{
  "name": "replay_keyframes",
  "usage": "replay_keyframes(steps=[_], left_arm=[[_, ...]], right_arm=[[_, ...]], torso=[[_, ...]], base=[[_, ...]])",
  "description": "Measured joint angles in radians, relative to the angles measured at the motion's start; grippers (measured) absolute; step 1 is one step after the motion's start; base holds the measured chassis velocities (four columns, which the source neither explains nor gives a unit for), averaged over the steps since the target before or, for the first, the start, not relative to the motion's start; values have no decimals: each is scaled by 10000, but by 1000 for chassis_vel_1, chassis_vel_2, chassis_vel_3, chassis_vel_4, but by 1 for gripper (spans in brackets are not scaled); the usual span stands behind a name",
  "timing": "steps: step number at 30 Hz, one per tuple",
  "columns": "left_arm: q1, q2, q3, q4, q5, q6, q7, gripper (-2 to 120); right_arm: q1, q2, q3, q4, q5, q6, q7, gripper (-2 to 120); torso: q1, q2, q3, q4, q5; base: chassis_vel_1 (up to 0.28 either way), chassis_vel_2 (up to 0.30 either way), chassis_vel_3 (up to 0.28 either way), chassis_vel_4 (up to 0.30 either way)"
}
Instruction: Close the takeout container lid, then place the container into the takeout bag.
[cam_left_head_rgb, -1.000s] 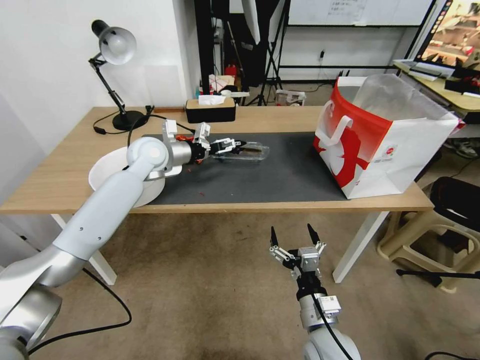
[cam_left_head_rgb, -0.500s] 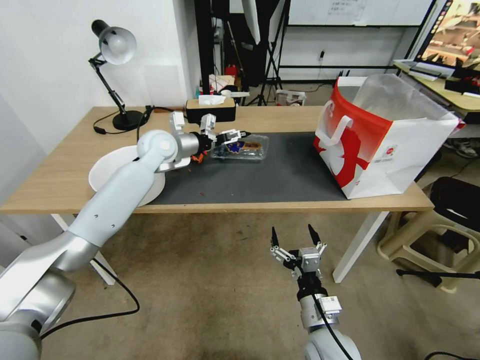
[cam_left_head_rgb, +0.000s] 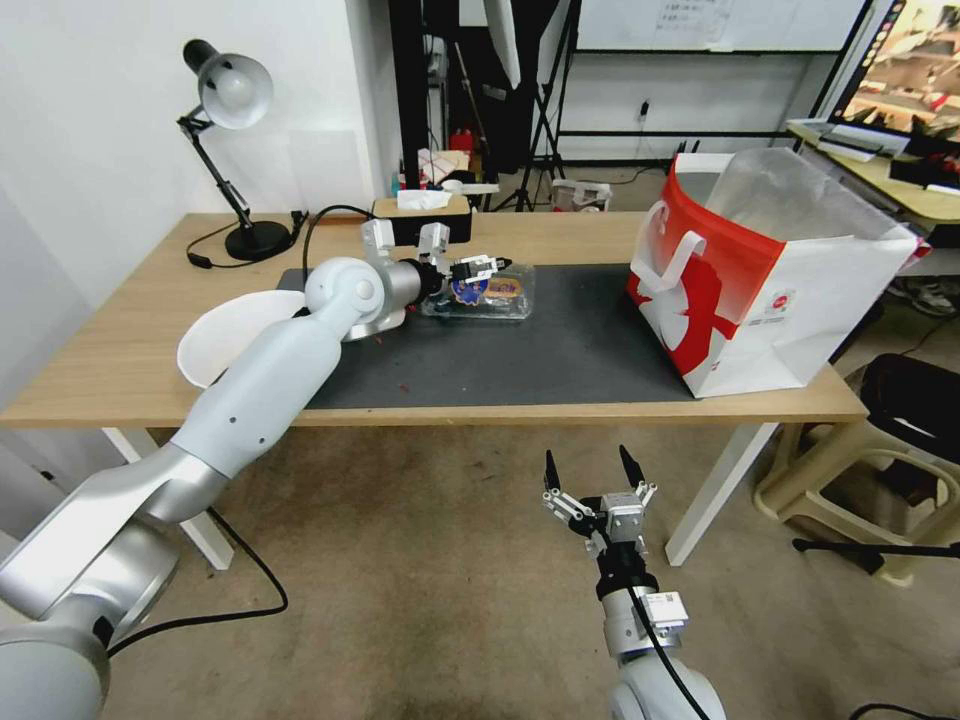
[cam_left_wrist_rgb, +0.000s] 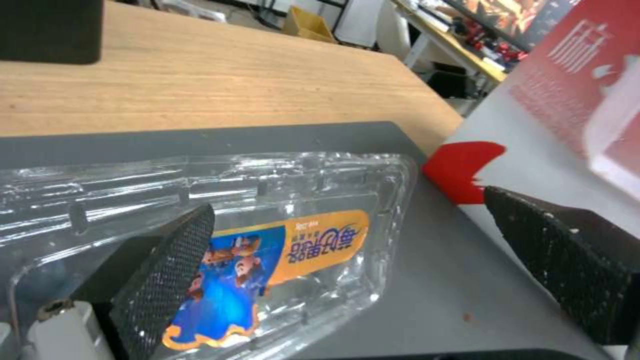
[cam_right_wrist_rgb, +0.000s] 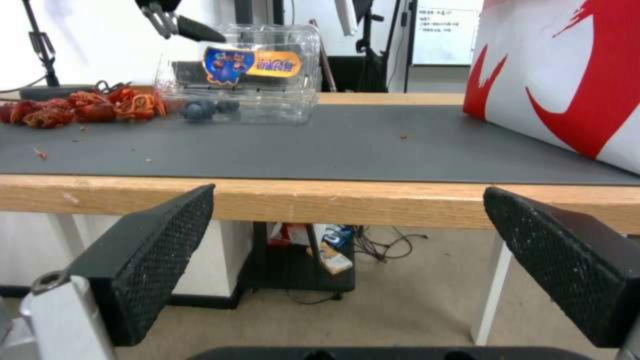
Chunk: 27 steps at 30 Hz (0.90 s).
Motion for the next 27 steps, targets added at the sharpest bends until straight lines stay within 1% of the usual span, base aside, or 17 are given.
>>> replay_keyframes(steps=[3, 11, 12, 13, 16, 17, 18, 20, 21, 22, 23, 24, 25, 26, 27], left_arm=[[-81, -62, 332, 194, 281, -454, -41, 100], [-305, -189, 712, 679, 487, -504, -219, 99], [-351, -218, 763, 807, 521, -503, -254, 97], [-351, -218, 763, 807, 521, -503, -254, 97], [-405, -253, 819, 978, 529, -504, -329, 83], [-405, -253, 819, 978, 529, -504, -329, 83], [-416, -257, 826, 1008, 529, -503, -350, 80], [-469, -291, 849, 1156, 528, -469, -481, 69], [-469, -291, 849, 1156, 528, -469, -481, 69], [-484, -304, 855, 1200, 528, -458, -536, 65], [-506, -321, 856, 1277, 529, -427, -626, 58], [-511, -324, 856, 1304, 529, -402, -658, 55], [-511, -324, 856, 1304, 529, -402, -658, 55], [-513, -324, 856, 1319, 529, -390, -677, 51], [-514, -323, 860, 1339, 544, -370, -722, 45]], right_arm=[[-16, 6, -2, 29, 3, 5, -3, 100], [-71, 6, -9, 63, 3, 17, -9, 100], [-75, 2, -6, 63, 4, 25, -10, 100], [-75, 2, -6, 63, 4, 25, -10, 100], [-80, 2, -7, 59, 4, 46, -17, 100], [-80, 2, -7, 59, 4, 46, -17, 100], [-79, 5, -11, 54, 4, 47, -17, 100], [-65, 18, -44, 33, 4, 48, -27, 100], [-65, 18, -44, 33, 4, 48, -27, 100], [-61, 22, -52, 30, 4, 48, -36, 100], [-48, 33, -58, 29, 2, 48, -46, 100], [-43, 38, -61, 29, -1, 48, -51, 100], [-43, 38, -61, 29, -1, 48, -51, 100], [-43, 39, -63, 29, -3, 48, -55, 100], [-43, 41, -67, 31, -9, 48, -61, 100]], torso=[[-1, 0, 0, 0, 0], [0, 0, 0, 0, 0], [-1, 0, 0, 0, 0], [-1, 0, 0, 0, 0], [0, 0, 0, -1, 0], [0, 0, 0, -1, 0], [0, 0, 0, 0, -1], [-1, 0, -1, 0, -1], [-1, 0, -1, 0, -1], [-1, 0, 0, -1, -1], [0, 0, 0, 0, -5], [0, 0, 0, 0, -6], [0, 0, 0, 0, -6], [0, 0, 0, 0, -6], [0, 0, 0, 0, -6]], base=[[0, 0, 0, 0], [0, 0, 0, 0], [0, 0, 0, 0], [0, 0, 0, 0], [0, 0, 0, 0], [0, 0, 0, 0], [0, 0, 0, 0], [0, 0, 0, 0], [0, 0, 0, 0], [0, 0, 0, 0], [0, 0, 0, 0], [0, 0, 0, 0], [0, 0, 0, 0], [0, 0, 0, 0], [0, 0, 0, 0]])
